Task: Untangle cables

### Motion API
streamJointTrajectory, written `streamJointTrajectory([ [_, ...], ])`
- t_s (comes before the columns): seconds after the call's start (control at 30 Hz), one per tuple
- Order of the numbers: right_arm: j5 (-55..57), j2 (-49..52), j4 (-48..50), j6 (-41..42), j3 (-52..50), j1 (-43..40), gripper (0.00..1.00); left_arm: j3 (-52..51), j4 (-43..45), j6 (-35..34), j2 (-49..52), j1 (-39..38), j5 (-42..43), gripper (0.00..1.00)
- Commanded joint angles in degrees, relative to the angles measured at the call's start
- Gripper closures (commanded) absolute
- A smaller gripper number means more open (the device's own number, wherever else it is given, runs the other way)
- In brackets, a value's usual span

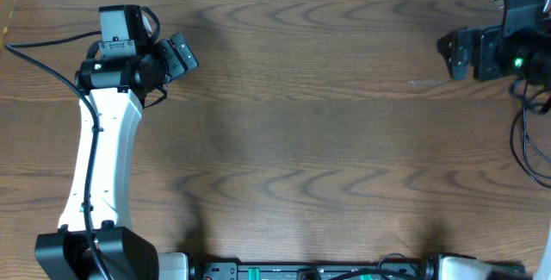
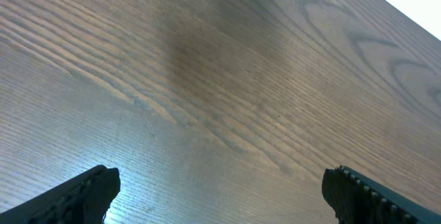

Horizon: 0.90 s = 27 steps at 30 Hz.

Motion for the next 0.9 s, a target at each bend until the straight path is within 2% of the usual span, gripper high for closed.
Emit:
streamJointTrajectory([
  [0.0,0.1,-10.1,9.7,-0.6,-14.2,1.0,0.01,0.5,-0.2,0.1,0.4,0.1,-0.4,0.00],
  [0.27,0.1,-31.6,39.0,-0.6,-48.2,3.3,0.01,0.5,-0.2,0.1,0.4,0.1,-0.4,0.00],
  [0.47,0.1,-47.9,57.8,-0.6,-70.1,3.7,0.01,0.5,-0.2,0.1,0.4,0.1,-0.4,0.00],
  [0.67,0.1,-61.3,68.5,-0.5,-86.0,3.8,0.01,0.5,-0.2,0.1,0.4,0.1,-0.4,0.00],
  [0.87,0.1,-71.0,72.5,-0.6,-96.5,4.8,0.01,0.5,-0.2,0.0,0.4,0.1,-0.4,0.00],
])
